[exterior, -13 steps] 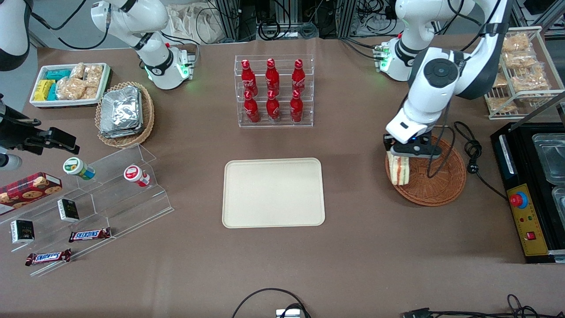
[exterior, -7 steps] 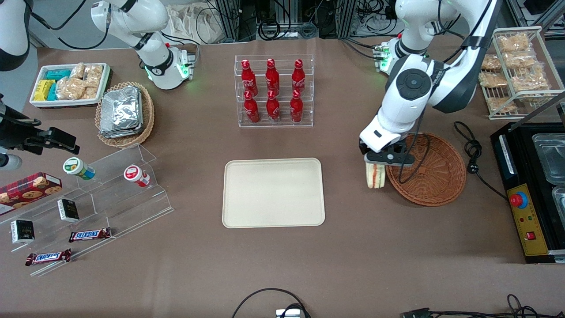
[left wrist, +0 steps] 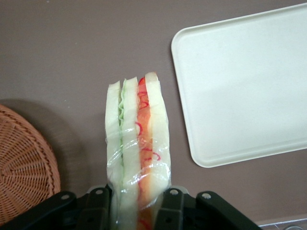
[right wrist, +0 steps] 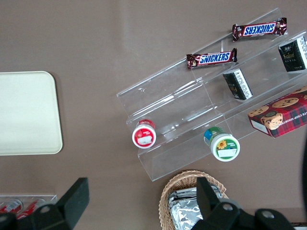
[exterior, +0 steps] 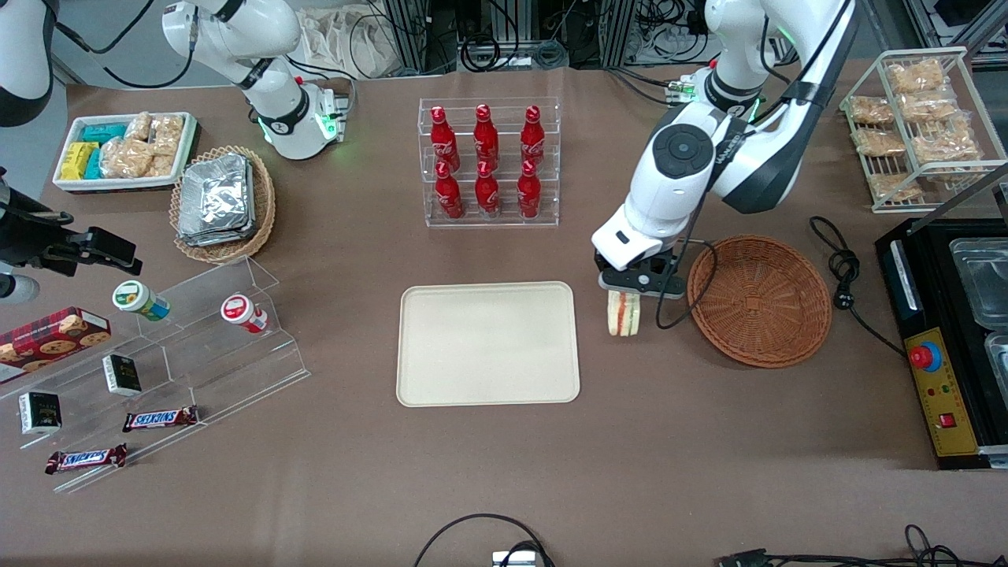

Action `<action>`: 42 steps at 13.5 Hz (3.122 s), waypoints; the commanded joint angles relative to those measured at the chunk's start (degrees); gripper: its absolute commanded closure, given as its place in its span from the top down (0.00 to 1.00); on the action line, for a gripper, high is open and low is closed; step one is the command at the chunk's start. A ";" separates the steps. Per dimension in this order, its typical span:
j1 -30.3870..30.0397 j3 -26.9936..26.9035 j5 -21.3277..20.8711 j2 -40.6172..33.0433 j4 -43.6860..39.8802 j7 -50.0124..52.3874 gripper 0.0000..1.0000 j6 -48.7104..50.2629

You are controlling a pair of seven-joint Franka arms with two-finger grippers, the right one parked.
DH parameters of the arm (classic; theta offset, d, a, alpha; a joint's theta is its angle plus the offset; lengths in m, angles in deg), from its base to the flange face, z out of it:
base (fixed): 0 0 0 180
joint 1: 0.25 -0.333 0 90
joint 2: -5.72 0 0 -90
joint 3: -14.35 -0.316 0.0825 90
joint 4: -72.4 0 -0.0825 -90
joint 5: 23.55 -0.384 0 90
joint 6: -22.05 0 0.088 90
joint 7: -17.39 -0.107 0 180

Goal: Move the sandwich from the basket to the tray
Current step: 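Carry the sandwich over the cream tray and lower it down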

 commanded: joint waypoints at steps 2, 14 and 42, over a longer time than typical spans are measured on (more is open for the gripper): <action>3.66 0.01 -2.83 5.15 -6.43 3.64 0.32 1.70; 11.93 -0.43 -16.19 27.21 -24.10 17.80 0.33 1.70; 1.93 -0.34 -18.49 17.40 -35.27 26.25 1.00 21.81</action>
